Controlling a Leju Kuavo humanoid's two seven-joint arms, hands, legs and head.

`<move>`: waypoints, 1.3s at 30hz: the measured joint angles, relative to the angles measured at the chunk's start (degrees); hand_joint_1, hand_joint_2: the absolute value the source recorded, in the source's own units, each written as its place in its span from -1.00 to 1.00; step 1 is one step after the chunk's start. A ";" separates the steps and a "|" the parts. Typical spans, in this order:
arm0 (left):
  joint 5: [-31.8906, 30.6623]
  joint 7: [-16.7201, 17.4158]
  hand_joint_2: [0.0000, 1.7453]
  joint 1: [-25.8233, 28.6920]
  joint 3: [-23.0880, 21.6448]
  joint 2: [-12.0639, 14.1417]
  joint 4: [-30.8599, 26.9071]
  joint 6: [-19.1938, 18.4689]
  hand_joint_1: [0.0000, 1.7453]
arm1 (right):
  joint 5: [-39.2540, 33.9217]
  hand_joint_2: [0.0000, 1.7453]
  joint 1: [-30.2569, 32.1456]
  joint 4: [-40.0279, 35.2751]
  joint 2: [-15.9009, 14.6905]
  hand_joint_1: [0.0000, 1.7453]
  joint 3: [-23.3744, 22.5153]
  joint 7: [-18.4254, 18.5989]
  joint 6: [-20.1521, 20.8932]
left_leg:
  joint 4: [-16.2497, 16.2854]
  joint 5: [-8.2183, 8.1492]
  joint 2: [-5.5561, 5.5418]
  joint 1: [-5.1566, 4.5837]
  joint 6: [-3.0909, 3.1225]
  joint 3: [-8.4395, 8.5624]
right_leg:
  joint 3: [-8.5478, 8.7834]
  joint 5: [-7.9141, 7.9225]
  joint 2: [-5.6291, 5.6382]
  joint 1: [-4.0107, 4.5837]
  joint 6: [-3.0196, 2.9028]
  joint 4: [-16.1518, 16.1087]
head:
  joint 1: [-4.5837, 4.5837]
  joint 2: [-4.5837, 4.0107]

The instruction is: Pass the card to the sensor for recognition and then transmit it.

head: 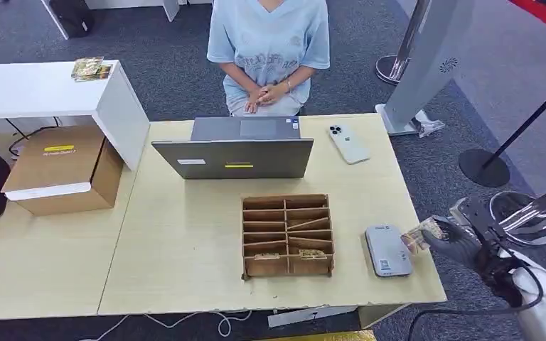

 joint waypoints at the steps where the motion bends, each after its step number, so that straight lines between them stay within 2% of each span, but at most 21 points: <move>1: 0.00 0.00 -1.00 0.00 0.00 0.02 0.00 0.00 -1.00 | 0.00 1.00 -0.02 0.11 0.00 1.00 0.05 0.00 0.00 | 0.00 0.00 0.00 0.00 0.00 0.00 | 0.00 0.00 0.00 0.00 0.00 0.00 | 0.00 0.00; 24: 0.00 -0.59 -1.00 0.02 -0.04 0.02 0.07 -0.02 -1.00 | 0.46 1.00 -0.12 1.53 0.00 1.00 0.50 0.06 -0.68 | 0.00 0.00 0.00 0.00 0.00 -0.01 | 0.00 0.00 0.00 0.00 0.00 0.00 | 0.00 0.00; 39: 0.00 -0.04 -1.00 -0.04 -0.35 0.00 0.07 -0.15 -1.00 | 0.87 1.00 -2.90 4.50 -0.02 1.00 2.32 -0.61 0.13 | 0.00 0.00 0.00 0.00 0.00 0.00 | -0.01 0.00 0.00 0.00 0.00 0.00 | 0.00 0.00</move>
